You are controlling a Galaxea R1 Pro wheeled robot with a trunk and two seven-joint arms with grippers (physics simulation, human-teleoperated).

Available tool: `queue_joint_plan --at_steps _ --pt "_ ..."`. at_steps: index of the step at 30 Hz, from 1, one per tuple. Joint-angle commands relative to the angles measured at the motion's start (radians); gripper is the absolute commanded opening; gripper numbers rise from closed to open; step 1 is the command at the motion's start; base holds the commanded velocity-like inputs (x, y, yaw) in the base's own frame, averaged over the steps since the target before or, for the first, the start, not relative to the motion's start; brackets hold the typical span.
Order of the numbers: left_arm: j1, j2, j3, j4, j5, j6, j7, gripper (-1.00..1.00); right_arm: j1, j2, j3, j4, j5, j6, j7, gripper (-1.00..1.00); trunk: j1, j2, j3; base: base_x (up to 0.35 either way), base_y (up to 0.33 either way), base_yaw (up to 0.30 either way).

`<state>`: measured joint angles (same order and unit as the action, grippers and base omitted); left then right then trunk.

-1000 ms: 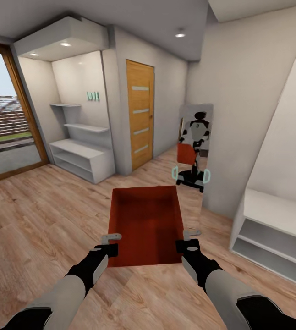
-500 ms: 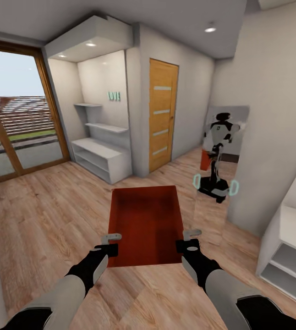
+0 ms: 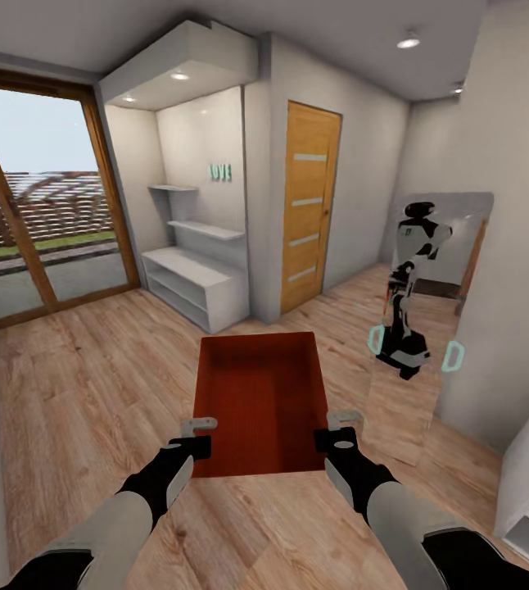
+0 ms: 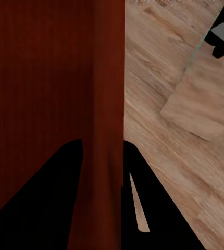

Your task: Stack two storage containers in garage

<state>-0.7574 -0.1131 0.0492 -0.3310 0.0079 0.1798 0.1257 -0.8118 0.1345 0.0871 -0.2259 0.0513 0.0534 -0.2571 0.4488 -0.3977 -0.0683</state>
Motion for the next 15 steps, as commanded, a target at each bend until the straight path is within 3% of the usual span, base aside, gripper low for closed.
queue_joint_plan --at_steps 1,15 --pt "0.0 0.033 -0.018 -0.004 0.006 -0.016 0.003 -1.0 -0.001 -0.012 0.005 0.004 -0.018 0.005 -0.002 -1.0 0.001 -0.002 -0.002 0.322 0.0 0.001" --pt "0.0 0.033 -0.018 -0.004 0.006 -0.016 0.003 -1.0 -0.001 -0.012 0.005 0.004 -0.018 0.005 -0.002 -1.0 0.001 -0.002 -0.002 0.322 0.0 0.0"
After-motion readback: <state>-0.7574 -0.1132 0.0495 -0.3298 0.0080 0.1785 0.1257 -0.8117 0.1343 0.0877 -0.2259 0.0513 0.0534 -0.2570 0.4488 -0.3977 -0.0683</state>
